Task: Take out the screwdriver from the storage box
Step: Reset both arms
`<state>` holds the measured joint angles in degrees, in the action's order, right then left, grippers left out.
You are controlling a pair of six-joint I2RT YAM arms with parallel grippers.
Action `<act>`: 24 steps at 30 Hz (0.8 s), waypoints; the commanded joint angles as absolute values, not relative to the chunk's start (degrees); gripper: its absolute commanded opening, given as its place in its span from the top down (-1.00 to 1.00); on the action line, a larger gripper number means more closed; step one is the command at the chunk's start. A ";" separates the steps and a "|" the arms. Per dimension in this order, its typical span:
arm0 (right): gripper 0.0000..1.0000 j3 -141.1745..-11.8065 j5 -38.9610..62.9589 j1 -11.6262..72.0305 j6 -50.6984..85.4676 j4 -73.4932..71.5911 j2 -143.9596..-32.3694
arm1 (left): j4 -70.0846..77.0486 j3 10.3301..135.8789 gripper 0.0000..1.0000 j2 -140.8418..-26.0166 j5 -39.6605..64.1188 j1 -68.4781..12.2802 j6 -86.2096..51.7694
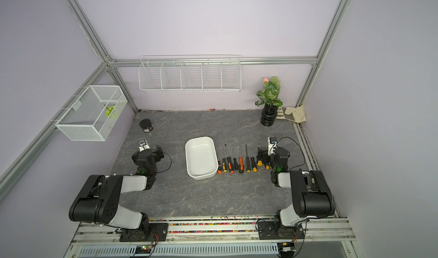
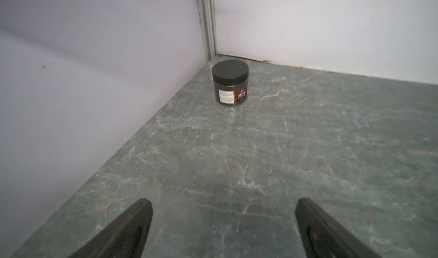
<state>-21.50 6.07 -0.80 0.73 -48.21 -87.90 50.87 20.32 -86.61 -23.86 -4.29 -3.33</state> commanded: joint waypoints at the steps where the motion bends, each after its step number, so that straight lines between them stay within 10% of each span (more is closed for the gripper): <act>1: -0.97 -22.17 5.10 -0.44 0.03 -48.08 -87.19 | 57.83 19.00 -0.99 -88.18 -13.47 -1.89 -3.37; 24: -0.97 -23.18 -0.44 -0.24 1.94 -46.09 -87.22 | 51.37 21.10 -0.99 -86.62 -10.35 -0.73 -4.35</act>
